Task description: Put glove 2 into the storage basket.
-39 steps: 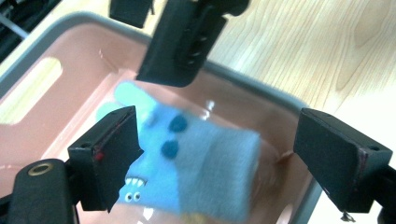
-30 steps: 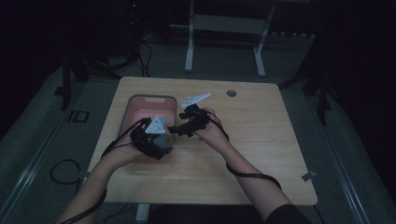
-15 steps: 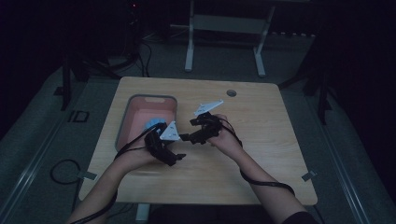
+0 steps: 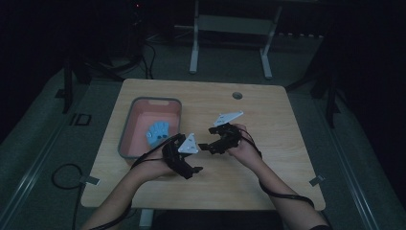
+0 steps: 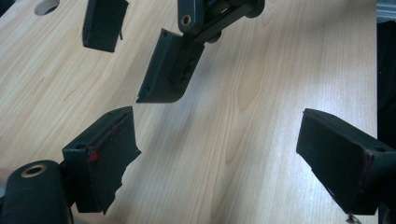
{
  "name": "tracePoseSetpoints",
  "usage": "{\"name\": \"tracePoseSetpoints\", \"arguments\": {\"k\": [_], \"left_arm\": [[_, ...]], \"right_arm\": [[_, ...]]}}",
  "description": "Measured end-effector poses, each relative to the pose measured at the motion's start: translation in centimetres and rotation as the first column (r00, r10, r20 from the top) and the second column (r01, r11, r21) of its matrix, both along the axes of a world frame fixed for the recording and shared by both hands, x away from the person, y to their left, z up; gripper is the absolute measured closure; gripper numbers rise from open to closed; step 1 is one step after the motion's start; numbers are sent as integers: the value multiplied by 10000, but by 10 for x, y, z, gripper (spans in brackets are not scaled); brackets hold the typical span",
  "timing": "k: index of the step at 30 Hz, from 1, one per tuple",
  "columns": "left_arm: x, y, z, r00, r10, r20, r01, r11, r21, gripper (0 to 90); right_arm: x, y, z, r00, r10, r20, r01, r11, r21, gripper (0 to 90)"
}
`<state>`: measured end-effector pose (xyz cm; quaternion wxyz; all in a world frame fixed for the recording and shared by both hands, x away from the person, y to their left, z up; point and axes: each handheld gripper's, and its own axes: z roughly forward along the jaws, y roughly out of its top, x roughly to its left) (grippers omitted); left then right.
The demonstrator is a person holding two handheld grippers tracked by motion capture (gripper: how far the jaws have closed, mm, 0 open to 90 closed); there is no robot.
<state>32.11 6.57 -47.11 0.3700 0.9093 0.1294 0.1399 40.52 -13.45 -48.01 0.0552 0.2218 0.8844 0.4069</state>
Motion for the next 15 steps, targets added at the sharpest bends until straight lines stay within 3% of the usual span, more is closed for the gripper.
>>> {"name": "tracePoseSetpoints", "arguments": {"k": [4,5,10,15], "left_arm": [[-2,-7,-4,9996,-208,-195,203,9994,-271,126],[-2,-9,-7,9986,-301,-436,287,9990,-340,125],[-4,-18,-20,9968,-443,-664,438,9990,-89,86],[-6,-25,-31,9942,-620,-879,601,9979,-247,76]], "right_arm": [[-3,-12,-8,9997,40,-248,-38,10000,76,174],[-4,-13,-10,9996,47,-271,-46,10000,7,174],[-10,-20,-24,9991,128,-399,-138,9996,-249,174],[-17,-26,-36,9988,253,-425,-271,9988,-420,168]]}}
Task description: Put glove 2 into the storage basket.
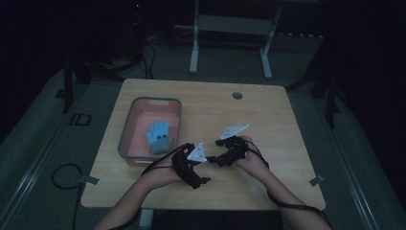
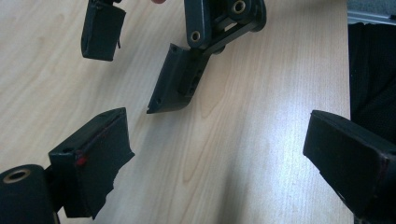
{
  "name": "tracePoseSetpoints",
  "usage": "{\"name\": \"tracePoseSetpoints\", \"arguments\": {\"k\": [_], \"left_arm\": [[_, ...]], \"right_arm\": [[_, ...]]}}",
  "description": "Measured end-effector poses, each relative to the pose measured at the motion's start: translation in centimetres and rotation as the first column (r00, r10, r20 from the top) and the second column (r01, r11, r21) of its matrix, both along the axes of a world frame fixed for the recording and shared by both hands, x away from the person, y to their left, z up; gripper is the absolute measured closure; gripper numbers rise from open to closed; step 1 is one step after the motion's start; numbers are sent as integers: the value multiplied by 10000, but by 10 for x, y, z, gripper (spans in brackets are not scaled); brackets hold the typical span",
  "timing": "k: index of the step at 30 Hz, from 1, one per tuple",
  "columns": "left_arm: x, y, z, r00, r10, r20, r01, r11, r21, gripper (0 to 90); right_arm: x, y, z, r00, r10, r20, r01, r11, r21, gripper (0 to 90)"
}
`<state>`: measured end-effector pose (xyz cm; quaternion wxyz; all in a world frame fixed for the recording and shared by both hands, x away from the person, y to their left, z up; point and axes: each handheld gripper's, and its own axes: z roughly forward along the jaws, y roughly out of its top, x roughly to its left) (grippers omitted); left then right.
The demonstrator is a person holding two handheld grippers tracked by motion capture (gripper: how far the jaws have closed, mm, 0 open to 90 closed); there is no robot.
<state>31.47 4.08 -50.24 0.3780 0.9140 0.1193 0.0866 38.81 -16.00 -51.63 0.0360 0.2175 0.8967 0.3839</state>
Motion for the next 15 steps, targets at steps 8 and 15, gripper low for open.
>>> {"name": "tracePoseSetpoints", "arguments": {"k": [8,15], "left_arm": [[-3,-10,-19,9985,-277,-466,274,9996,-78,30],[-7,-17,-28,9978,-438,-496,434,9990,-90,30]], "right_arm": [[-6,-12,-14,9998,-73,-203,75,9999,82,164],[-10,-27,-21,9994,-289,-199,293,9993,212,155]]}}
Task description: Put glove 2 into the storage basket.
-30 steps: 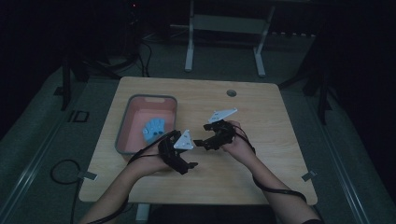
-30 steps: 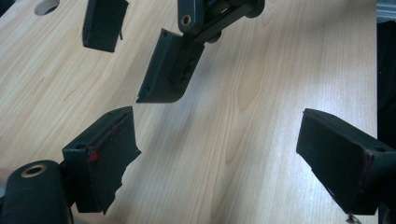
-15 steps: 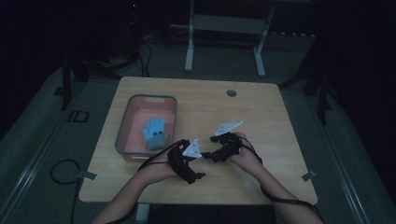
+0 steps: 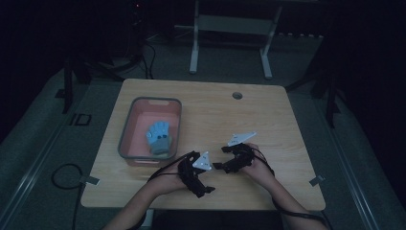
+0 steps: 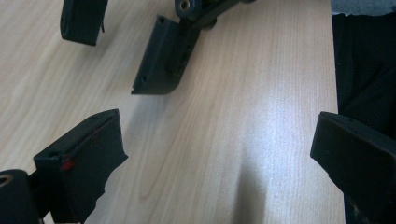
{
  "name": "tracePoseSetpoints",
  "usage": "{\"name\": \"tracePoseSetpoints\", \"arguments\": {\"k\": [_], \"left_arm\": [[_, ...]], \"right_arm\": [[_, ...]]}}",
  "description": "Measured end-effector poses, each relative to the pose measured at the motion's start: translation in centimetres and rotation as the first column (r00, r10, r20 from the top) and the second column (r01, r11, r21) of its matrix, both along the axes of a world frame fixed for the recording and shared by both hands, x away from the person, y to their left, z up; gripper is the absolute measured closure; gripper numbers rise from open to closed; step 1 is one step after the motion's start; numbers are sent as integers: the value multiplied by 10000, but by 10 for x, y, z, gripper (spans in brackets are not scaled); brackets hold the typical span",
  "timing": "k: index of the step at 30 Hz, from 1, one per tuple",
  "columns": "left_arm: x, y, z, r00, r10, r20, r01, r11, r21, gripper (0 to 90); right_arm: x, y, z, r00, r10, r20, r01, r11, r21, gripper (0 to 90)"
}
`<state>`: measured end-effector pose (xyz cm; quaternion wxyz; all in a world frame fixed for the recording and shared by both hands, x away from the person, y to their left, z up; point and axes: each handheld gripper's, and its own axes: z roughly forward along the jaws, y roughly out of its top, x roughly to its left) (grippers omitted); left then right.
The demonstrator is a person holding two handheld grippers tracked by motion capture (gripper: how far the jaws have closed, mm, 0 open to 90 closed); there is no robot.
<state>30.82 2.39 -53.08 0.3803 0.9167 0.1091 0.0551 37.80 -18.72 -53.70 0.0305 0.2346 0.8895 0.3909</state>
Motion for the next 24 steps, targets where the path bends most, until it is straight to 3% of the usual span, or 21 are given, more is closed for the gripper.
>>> {"name": "tracePoseSetpoints", "arguments": {"k": [16,19,24], "left_arm": [[-3,-23,-15,9985,-496,-219,496,9988,4,30],[-5,-28,-17,9975,-663,-241,668,9976,207,30],[-6,-33,-20,9964,-773,-356,776,9970,65,30]], "right_arm": [[-14,-39,-5,9985,-504,199,498,9983,290,141],[-17,-46,-5,9980,-569,276,562,9982,226,141],[-23,-60,-5,9960,-810,380,800,9964,276,141]]}}
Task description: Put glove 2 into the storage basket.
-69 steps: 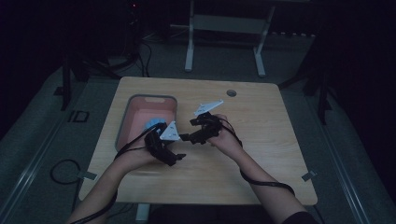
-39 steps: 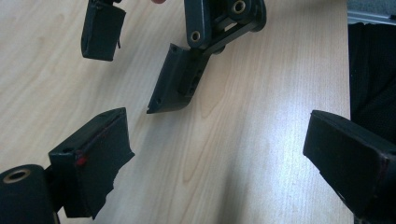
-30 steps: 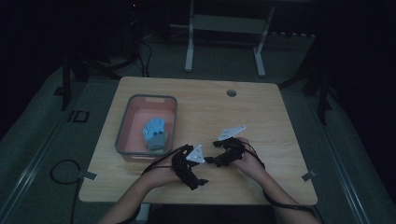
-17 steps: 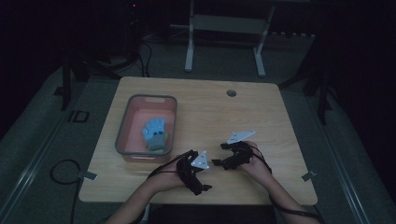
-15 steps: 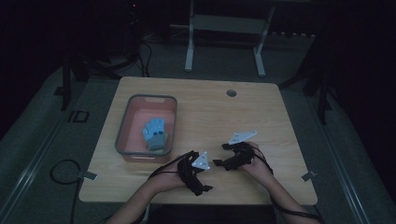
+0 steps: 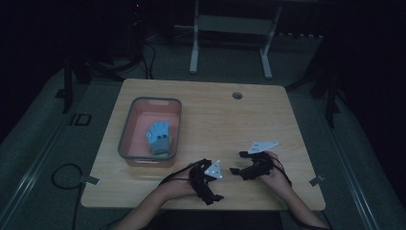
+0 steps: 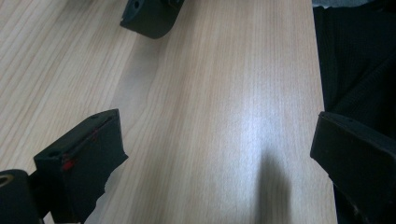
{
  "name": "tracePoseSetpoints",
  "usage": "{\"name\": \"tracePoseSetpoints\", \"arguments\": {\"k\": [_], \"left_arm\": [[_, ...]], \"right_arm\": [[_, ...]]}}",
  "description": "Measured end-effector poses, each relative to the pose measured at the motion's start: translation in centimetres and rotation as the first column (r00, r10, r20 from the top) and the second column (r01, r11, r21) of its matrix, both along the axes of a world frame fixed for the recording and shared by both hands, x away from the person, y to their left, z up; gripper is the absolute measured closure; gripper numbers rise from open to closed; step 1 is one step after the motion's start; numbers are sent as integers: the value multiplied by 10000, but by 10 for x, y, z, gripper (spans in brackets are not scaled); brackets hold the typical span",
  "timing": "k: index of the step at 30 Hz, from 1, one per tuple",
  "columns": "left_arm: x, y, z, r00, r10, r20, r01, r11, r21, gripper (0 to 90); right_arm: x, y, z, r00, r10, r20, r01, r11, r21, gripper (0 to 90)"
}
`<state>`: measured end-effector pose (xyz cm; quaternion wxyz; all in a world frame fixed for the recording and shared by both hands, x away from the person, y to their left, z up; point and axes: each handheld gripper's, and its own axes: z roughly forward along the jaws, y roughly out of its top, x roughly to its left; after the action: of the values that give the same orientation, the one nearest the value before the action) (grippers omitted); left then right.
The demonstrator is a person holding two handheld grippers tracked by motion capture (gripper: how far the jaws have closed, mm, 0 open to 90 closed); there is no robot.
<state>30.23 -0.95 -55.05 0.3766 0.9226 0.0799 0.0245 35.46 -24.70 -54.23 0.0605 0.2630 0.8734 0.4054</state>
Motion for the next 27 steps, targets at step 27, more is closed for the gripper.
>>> {"name": "tracePoseSetpoints", "arguments": {"k": [27], "left_arm": [[1,-29,-6,9999,-117,11,118,9965,-832,31]], "right_arm": [[-14,-47,-13,9954,-959,-68,961,9946,381,140]]}}
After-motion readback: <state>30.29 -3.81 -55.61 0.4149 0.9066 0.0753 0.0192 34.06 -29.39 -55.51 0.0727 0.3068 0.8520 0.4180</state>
